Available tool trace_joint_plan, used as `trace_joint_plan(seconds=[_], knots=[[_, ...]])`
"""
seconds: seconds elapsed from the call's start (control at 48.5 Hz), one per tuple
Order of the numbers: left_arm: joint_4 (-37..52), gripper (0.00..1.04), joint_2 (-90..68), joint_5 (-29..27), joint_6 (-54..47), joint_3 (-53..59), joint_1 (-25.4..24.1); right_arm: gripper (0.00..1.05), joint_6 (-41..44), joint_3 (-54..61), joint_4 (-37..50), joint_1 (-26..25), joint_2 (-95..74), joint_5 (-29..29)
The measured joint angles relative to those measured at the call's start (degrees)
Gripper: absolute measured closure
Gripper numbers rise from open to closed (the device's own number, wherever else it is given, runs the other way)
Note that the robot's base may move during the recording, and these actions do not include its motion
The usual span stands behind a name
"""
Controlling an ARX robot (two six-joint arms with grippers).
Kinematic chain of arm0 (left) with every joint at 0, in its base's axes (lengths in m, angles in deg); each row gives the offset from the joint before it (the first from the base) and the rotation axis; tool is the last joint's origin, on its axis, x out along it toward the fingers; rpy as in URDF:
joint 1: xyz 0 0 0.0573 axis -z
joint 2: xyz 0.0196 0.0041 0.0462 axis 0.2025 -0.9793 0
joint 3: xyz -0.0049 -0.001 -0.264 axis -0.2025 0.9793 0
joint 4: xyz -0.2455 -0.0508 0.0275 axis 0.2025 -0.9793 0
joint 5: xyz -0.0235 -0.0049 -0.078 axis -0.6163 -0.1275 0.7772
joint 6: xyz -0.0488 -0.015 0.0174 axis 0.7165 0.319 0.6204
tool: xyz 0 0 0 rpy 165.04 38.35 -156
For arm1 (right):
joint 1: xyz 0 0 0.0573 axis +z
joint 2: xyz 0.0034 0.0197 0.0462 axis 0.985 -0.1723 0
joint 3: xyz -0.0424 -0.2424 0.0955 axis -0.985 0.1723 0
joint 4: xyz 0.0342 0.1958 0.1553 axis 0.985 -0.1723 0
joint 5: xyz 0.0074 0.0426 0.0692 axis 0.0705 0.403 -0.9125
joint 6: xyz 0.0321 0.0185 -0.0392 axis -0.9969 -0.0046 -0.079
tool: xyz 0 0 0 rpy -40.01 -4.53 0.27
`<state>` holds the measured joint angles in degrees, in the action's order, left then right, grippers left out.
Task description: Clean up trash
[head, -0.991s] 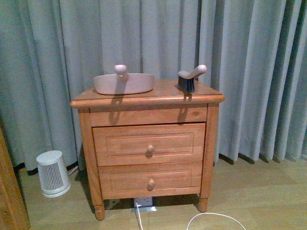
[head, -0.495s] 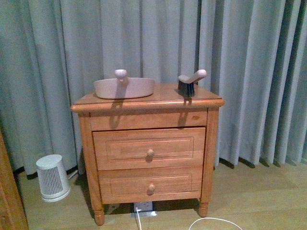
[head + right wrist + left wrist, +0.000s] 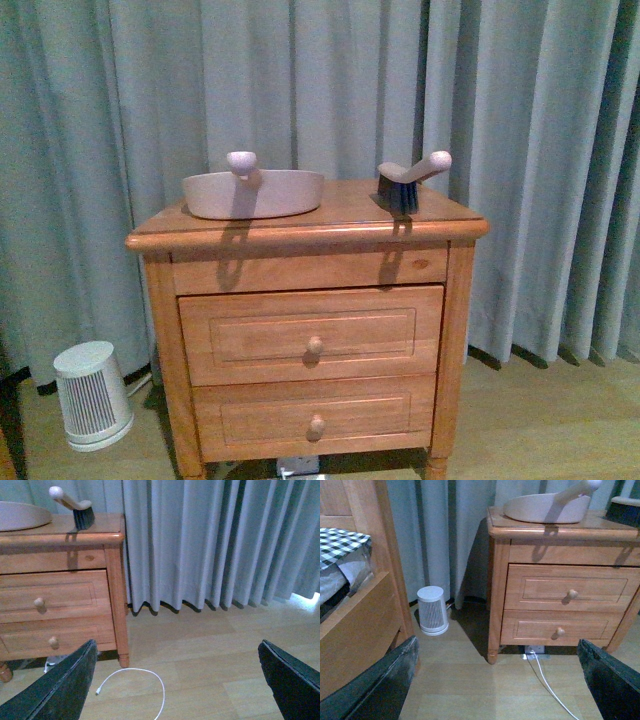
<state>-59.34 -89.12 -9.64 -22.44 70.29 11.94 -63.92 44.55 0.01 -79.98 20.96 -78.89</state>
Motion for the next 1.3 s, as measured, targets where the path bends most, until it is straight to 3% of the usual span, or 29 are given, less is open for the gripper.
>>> trace_joint_plan(seconds=[1.176, 1.3], knots=[[-0.02, 0.08, -0.02, 0.09, 0.13, 0.00, -0.02, 0.07, 0.00, 0.00, 0.00, 0.00, 0.02, 0.00], [2.97, 0.08, -9.57, 5.62, 8.46, -2.05, -3.80, 0.07, 0.00, 0.00, 0.00, 0.00, 0.02, -0.02]])
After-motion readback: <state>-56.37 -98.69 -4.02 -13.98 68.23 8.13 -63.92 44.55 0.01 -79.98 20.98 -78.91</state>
